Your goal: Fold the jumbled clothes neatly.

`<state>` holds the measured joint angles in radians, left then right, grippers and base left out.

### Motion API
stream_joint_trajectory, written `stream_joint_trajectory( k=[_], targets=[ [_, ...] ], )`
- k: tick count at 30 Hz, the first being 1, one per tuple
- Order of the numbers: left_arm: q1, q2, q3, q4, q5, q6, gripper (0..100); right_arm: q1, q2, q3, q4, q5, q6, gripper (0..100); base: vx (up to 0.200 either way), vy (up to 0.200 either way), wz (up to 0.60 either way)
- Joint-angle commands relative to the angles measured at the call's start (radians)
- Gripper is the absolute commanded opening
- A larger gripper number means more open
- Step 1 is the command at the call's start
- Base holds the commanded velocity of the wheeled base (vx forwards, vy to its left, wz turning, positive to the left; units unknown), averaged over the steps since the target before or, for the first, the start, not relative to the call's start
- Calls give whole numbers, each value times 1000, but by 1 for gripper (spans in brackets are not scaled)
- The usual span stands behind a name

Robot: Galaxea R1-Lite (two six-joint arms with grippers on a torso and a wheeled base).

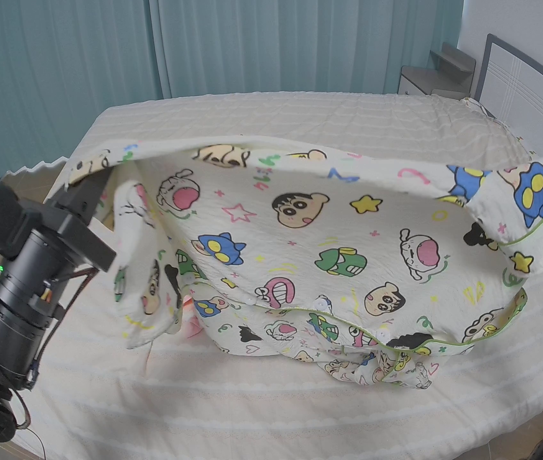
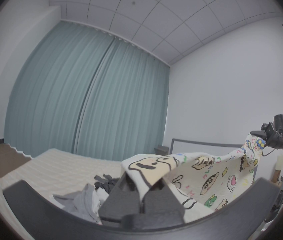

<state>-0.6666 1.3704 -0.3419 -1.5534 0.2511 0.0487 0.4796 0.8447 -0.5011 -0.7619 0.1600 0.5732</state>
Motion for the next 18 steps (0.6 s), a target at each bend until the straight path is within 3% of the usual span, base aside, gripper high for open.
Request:
stream_joint_trajectory(
  k=[1, 5, 18],
  targets=[
    [12, -106, 6, -17, -1, 16, 0, -4, -3, -45, -4, 18, -4, 0, 0, 0, 0],
    [5, -105, 8, -17, -3, 17, 0, -3, 16, -48, -7, 55, -4, 0, 0, 0, 0],
    [5, -100, 52, -17, -6, 13, 0, 33, 17, 7, -43, 64, 2, 0, 0, 0, 0]
  ],
)
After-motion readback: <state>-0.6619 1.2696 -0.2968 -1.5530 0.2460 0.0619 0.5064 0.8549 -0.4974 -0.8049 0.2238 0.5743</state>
